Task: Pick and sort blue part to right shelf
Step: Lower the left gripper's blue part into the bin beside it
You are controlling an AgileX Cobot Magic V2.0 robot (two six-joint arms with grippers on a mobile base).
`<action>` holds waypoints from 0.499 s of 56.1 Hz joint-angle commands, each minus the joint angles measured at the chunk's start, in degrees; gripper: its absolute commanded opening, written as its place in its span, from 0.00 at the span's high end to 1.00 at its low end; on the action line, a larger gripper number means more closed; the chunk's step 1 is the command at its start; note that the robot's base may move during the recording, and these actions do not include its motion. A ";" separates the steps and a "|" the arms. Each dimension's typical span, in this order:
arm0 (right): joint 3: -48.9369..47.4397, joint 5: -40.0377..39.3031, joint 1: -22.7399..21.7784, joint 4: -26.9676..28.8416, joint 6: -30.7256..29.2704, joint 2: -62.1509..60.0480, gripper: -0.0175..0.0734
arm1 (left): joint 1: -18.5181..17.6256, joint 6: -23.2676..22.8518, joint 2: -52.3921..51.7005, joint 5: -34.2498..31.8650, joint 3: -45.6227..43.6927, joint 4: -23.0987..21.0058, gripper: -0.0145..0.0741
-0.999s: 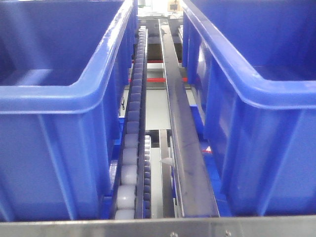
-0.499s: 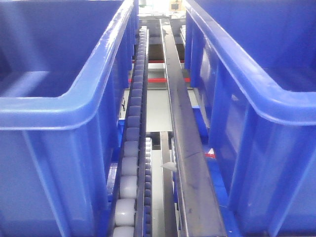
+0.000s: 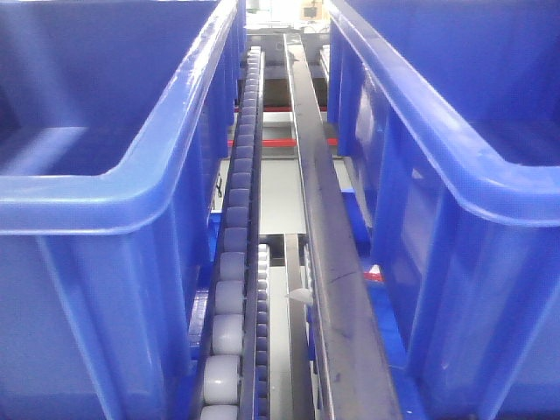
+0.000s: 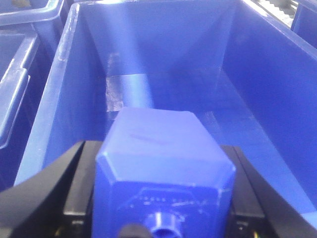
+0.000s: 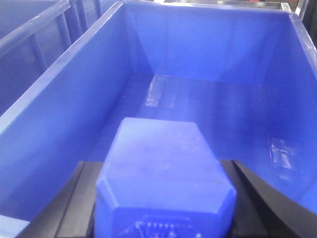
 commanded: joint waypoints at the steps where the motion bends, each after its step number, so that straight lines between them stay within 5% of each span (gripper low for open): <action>1: -1.55 -5.15 -0.19 -2.02 -0.48 1.01 0.67 | -0.28 -0.18 -1.27 -6.28 -1.47 -0.33 0.46; 12: -1.55 -5.43 -0.19 -2.02 -0.48 1.01 0.67 | -0.28 -0.18 4.67 -6.06 -5.69 -3.98 0.46; 28: -1.55 -5.38 -0.19 -2.02 -0.48 1.01 0.67 | -0.28 -0.06 31.88 -5.12 -18.53 -6.77 0.46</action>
